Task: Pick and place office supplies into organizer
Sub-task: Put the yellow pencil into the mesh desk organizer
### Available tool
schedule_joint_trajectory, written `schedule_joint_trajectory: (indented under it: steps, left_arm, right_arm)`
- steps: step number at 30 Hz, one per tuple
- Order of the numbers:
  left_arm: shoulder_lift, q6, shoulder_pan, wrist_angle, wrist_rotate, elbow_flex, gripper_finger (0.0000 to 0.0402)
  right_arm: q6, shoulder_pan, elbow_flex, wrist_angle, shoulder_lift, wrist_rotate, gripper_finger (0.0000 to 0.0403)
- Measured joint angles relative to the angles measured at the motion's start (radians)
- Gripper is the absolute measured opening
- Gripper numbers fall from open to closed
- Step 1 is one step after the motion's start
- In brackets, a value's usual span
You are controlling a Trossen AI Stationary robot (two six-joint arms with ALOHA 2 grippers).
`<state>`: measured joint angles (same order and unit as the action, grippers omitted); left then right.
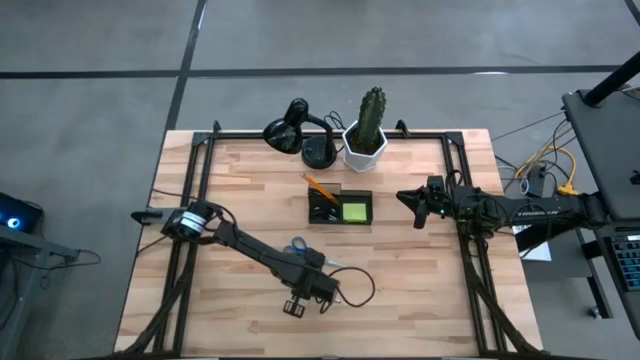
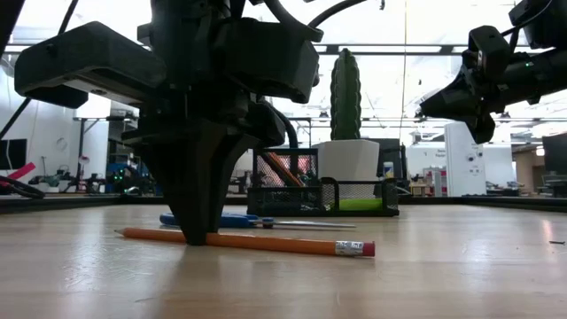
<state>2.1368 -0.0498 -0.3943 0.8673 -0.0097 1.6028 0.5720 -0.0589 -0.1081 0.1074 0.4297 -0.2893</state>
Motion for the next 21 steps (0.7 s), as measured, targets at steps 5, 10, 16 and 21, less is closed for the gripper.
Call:
schedule_joint_trajectory:
  steps: [5, 10, 16, 21]
  left_arm:
    - [0.000, 0.000, 0.000, 0.001, 0.000, 0.000, 0.0010]
    - [-0.006, 0.000, 0.000, 0.002, -0.001, -0.002, 0.0010]
    - [-0.019, 0.001, 0.003, 0.008, -0.019, -0.005, 0.0010]
    - [-0.037, 0.003, 0.002, 0.011, -0.023, -0.005, 0.0010]
  right_arm:
    - [0.000, 0.000, 0.000, 0.000, 0.000, 0.000, 0.0043]
    - [0.000, 0.000, 0.000, 0.000, 0.000, 0.000, 0.0043]
    - [0.001, 0.000, 0.000, 0.000, 0.000, 0.000, 0.0043]
    - [0.001, 0.000, 0.000, 0.000, 0.000, -0.001, 0.0043]
